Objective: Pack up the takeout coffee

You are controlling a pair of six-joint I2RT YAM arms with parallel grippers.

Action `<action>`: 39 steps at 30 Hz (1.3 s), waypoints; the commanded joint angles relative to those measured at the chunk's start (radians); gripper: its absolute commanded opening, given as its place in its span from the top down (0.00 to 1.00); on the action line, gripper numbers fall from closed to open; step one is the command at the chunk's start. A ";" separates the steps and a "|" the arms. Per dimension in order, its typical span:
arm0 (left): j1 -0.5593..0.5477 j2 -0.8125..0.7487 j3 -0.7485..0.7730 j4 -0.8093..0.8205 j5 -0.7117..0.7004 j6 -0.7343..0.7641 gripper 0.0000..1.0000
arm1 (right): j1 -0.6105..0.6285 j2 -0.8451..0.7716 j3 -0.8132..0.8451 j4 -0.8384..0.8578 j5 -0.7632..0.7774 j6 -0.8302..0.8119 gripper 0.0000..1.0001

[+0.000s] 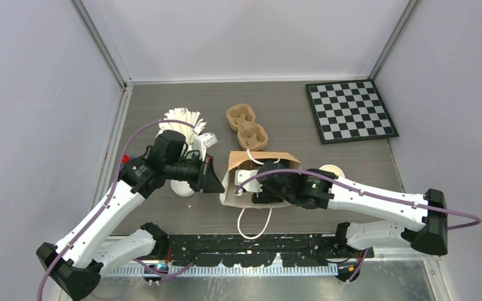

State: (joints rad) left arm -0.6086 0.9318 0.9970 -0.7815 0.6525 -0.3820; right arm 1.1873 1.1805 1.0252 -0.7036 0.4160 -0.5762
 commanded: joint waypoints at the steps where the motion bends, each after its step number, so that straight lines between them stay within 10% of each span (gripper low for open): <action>1: -0.005 -0.011 0.031 -0.014 0.006 0.016 1.00 | -0.005 -0.014 0.035 -0.009 -0.015 -0.018 0.28; 39: -0.004 0.015 0.033 0.005 0.031 0.000 1.00 | -0.020 0.022 -0.013 0.074 0.055 -0.138 0.29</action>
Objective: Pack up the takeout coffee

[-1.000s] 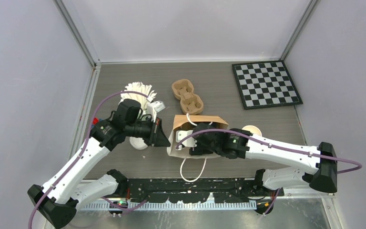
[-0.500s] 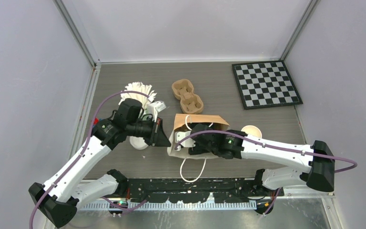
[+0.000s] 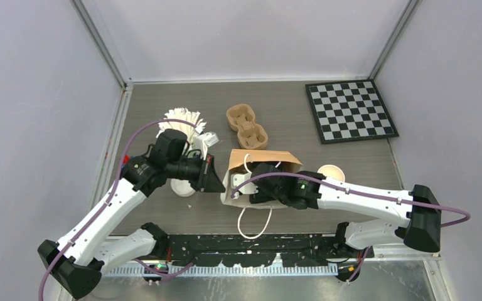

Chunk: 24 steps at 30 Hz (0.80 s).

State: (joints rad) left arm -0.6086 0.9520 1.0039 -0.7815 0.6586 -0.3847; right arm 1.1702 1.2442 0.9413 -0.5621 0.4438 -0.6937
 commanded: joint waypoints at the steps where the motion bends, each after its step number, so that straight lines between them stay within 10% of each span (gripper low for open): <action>1: -0.004 -0.006 0.023 0.006 0.024 0.003 1.00 | -0.003 -0.052 0.075 -0.084 0.030 -0.016 0.29; 24: -0.004 -0.029 -0.002 0.038 0.052 -0.012 1.00 | -0.002 -0.100 0.019 -0.120 0.017 -0.029 0.29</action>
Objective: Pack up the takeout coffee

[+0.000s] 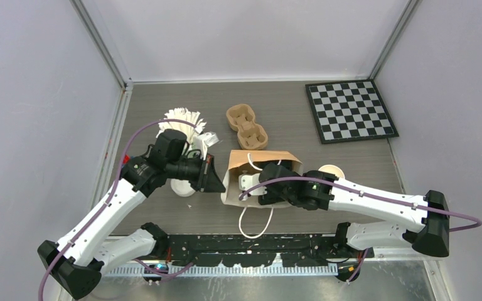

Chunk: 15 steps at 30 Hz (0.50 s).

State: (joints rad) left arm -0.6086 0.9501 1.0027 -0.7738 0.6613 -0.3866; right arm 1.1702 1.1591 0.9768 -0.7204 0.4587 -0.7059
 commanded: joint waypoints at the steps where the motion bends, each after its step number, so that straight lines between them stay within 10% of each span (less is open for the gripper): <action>1: -0.004 -0.030 -0.001 0.031 0.052 -0.011 1.00 | -0.002 -0.015 -0.022 0.042 -0.002 -0.018 0.29; 15: -0.005 -0.039 -0.006 0.031 0.058 -0.022 1.00 | -0.003 0.000 -0.024 0.119 0.002 -0.054 0.29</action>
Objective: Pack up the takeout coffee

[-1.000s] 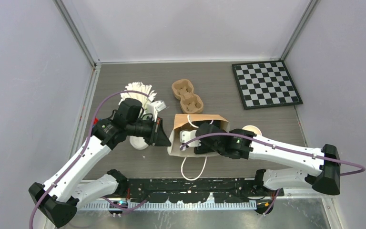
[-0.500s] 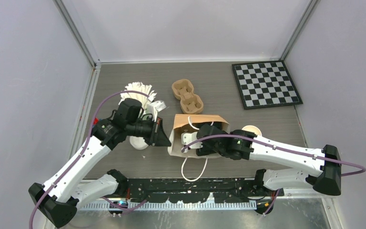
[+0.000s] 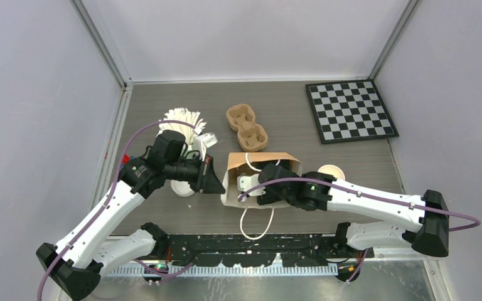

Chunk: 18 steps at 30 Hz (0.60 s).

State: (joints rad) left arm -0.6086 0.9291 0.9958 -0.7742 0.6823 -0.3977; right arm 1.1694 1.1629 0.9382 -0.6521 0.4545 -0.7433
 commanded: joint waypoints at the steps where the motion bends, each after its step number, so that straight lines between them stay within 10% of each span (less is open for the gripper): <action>1: -0.004 -0.018 0.000 0.031 0.038 -0.010 1.00 | -0.001 -0.004 0.013 0.047 0.001 -0.015 0.29; 18: -0.003 -0.008 0.004 0.026 0.036 -0.004 1.00 | -0.001 0.012 -0.023 0.058 -0.005 -0.010 0.29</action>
State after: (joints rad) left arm -0.6086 0.9291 0.9958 -0.7742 0.6830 -0.4080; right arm 1.1694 1.1744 0.9207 -0.6243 0.4332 -0.7506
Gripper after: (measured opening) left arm 0.007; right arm 0.802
